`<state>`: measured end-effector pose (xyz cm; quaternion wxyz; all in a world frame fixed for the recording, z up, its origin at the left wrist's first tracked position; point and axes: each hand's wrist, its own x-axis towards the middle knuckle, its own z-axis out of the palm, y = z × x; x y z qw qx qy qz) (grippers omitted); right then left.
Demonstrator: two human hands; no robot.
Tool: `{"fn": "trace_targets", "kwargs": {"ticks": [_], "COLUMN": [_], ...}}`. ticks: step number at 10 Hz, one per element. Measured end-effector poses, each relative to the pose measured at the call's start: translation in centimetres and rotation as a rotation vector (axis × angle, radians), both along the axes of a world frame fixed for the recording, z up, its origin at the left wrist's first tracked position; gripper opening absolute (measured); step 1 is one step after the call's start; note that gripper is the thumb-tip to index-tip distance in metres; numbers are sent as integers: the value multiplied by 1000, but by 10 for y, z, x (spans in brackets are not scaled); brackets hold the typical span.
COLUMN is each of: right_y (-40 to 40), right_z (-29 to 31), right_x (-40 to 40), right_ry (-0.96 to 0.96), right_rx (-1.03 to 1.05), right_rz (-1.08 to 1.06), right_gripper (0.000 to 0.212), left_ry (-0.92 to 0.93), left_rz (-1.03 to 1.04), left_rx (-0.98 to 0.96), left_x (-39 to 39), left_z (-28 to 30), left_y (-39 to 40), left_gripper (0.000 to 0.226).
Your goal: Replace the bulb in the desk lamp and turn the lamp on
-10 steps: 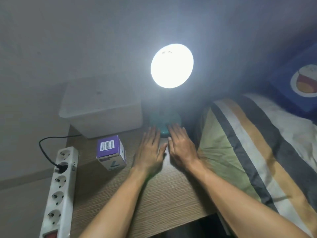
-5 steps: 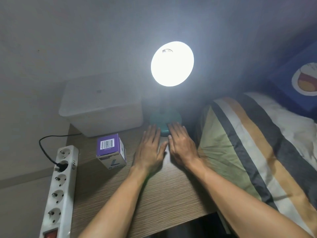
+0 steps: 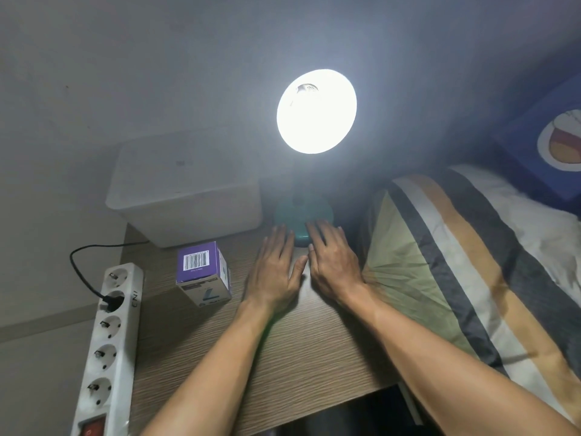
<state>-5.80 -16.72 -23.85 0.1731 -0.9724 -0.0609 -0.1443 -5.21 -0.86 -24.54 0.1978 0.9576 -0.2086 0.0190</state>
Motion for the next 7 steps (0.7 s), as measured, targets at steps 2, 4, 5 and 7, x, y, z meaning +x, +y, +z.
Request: {"fn": "trace_targets", "kwargs": {"ticks": [2,4,5,7], "right_y": [0,3,0,-6], "right_z": [-1,-2,1,39], "right_x": [7,11,8,0], "right_ry": [3,-30,57,244], "right_rx": [-74,-62,-92,79], "right_rz": [-2,-12,-1,28], "right_gripper": [50,48,51,52], "left_ry": [-61,-85,-32,102], "left_rz": [-18,-18,-17,-62], "left_rx": [-74,-107,-6,135], "left_x": [-1,-2,-3,-10], "left_z": [-4,-3,0,34], "left_y": [2,2,1,1], "left_gripper": [65,62,64,74]}}
